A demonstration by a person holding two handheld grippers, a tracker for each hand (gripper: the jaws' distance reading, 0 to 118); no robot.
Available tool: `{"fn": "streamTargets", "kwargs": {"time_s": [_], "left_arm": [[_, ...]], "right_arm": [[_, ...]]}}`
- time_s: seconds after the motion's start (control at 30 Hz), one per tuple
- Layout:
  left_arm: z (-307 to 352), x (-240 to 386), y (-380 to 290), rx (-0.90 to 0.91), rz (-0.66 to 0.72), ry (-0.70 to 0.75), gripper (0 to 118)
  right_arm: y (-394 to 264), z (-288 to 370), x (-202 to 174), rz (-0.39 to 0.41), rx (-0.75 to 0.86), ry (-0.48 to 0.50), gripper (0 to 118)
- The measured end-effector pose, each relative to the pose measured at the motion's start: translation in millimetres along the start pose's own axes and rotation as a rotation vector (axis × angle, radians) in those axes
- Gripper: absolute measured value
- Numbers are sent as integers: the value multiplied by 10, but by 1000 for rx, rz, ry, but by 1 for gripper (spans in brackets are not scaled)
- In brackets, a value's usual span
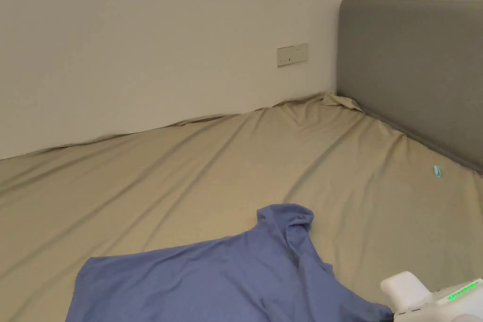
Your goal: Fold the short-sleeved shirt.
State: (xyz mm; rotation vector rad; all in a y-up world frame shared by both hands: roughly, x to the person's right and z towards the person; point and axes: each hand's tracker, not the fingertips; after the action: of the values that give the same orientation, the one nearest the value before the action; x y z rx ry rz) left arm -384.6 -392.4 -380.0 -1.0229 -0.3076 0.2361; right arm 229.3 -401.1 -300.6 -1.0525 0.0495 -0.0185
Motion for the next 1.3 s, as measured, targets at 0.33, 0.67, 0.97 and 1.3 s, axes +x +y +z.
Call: {"fn": "streamTargets", "kwargs": {"time_s": [0.33,0.67,0.97,1.3], "left_arm": [[-186,-24,-657,-186,-31,105,1],[-743,-47,-732,-273,-72,261,1],[-450,55,-765,-78,-6,265,109],[1364,691,-1075,440,272,-184,118]], "right_arm": [[-469,-277,-32,-3,-226,-10,4],[-457,-753,-20,-76,-368,-11,4],[-457,-499,139,-95,-303,69,59],[-724,1375,-413,-274,488,96,118]]}}
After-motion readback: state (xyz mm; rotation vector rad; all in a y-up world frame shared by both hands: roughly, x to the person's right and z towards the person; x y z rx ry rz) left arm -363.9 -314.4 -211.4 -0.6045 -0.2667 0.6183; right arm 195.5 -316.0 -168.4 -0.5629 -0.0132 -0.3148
